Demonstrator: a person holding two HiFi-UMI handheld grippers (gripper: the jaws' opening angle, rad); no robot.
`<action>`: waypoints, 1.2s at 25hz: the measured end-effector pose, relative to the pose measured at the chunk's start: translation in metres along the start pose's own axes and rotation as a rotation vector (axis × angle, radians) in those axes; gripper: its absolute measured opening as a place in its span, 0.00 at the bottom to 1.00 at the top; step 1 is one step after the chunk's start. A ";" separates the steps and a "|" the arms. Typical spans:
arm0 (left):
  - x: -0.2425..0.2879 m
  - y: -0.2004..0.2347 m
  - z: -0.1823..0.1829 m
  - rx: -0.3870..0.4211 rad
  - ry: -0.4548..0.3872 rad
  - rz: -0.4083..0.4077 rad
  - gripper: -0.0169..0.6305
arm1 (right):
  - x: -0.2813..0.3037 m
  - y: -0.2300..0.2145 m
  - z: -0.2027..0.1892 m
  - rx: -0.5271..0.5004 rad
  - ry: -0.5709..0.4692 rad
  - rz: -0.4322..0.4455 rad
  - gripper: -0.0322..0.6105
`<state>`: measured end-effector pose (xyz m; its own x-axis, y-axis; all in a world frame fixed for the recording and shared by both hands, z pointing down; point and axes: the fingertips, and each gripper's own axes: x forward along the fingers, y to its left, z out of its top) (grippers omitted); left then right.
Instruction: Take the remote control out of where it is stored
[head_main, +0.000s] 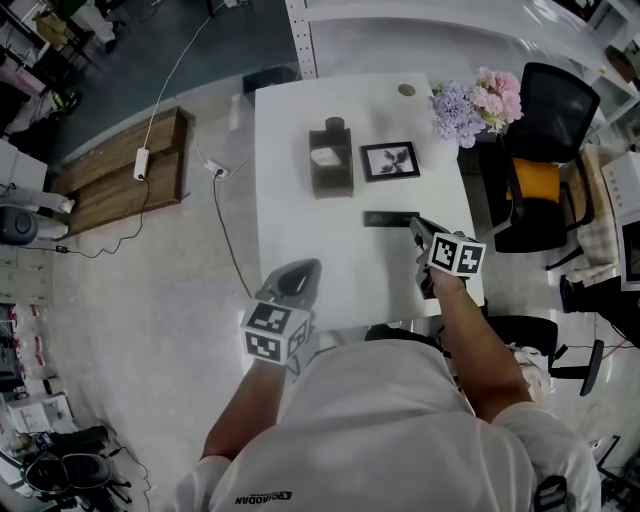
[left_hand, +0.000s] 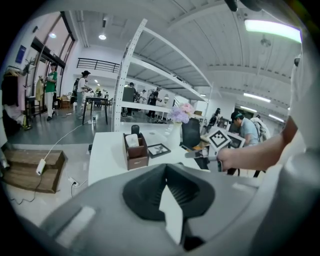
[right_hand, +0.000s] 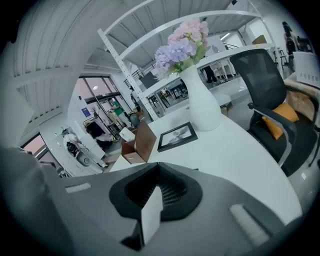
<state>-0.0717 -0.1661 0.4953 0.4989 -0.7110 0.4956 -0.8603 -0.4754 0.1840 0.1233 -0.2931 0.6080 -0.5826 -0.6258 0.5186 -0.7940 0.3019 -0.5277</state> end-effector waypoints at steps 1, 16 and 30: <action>-0.003 -0.001 -0.001 -0.001 -0.003 -0.005 0.03 | -0.005 0.008 -0.001 -0.001 -0.007 0.011 0.06; -0.058 -0.007 0.001 0.069 -0.064 -0.023 0.03 | -0.075 0.149 -0.008 -0.259 -0.111 0.171 0.06; -0.076 -0.019 0.008 0.071 -0.097 -0.063 0.03 | -0.105 0.201 -0.036 -0.416 -0.144 0.179 0.05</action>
<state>-0.0923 -0.1070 0.4477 0.5622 -0.7240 0.3997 -0.8193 -0.5535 0.1499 0.0188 -0.1410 0.4713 -0.7102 -0.6218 0.3302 -0.7023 0.6584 -0.2707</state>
